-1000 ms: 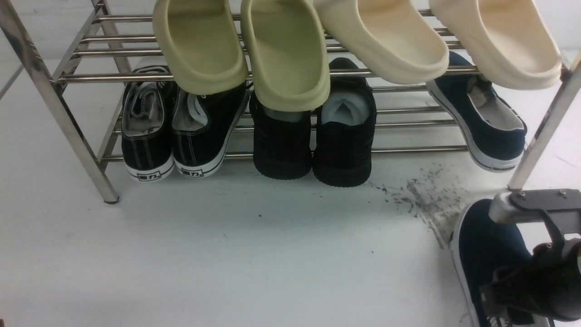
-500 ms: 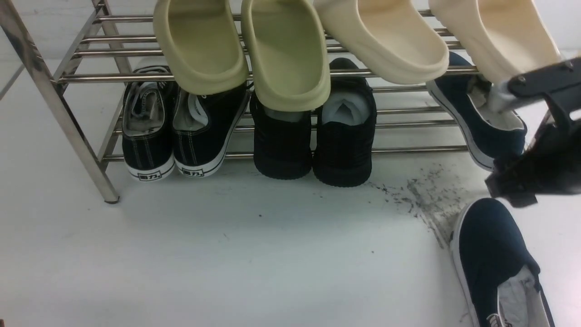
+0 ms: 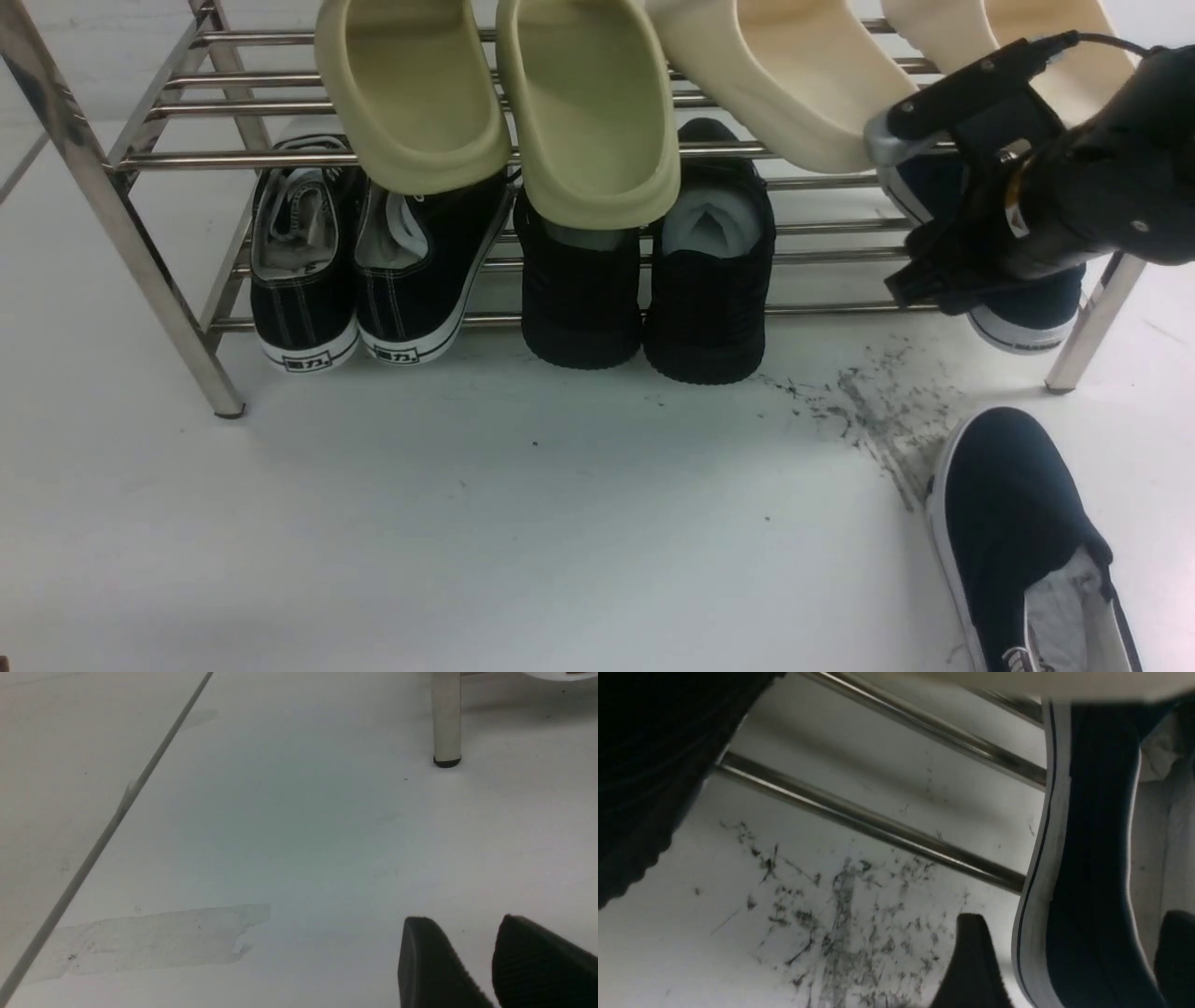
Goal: Take the shoes off the shelf with your hand on the white table.
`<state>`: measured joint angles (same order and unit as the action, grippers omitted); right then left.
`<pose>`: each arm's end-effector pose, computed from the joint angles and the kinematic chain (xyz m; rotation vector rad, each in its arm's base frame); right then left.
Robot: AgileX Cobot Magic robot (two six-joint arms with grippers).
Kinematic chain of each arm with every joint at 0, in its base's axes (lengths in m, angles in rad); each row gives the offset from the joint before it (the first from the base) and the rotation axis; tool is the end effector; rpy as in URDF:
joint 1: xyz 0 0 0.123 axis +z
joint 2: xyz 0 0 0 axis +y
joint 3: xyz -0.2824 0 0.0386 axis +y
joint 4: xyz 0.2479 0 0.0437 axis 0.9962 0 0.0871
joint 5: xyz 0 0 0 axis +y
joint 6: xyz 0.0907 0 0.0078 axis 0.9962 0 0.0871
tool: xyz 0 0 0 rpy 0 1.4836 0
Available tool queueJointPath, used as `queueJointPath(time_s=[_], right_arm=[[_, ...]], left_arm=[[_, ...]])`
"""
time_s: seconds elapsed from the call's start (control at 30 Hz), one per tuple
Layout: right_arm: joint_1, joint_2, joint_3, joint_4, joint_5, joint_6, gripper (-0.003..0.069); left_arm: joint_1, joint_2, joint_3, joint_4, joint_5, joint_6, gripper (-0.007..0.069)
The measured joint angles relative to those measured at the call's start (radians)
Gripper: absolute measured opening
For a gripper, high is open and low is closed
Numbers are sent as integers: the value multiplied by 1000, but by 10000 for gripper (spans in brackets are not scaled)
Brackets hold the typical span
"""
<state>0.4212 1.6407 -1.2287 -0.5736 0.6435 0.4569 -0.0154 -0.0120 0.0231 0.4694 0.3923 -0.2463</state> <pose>0.3381 0.1189 0.2760 -0.3860 2.3741 -0.2236 0.0520 0.0150 0.1745 0.0704 1.8520 0.2836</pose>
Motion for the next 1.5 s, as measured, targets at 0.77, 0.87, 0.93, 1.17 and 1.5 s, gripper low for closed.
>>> queueJointPath(time_s=[0.77,0.87,0.93,1.17,1.5], right_arm=[[-11,97,-17,-141,10,273,419],[-11,97,-18,-159,17,273,320],[-11,97,-18,-175,24,272,213],[-10,97,-18,-211,47,272,28],[-9,81,-20,-196,72,264,28]], left_arm=[[0,0,0,0,0,0,240],[0,0,0,0,0,0,240],[0,0,0,0,0,0,240],[0,0,0,0,0,0,240],[0,0,0,0,0,0,240]])
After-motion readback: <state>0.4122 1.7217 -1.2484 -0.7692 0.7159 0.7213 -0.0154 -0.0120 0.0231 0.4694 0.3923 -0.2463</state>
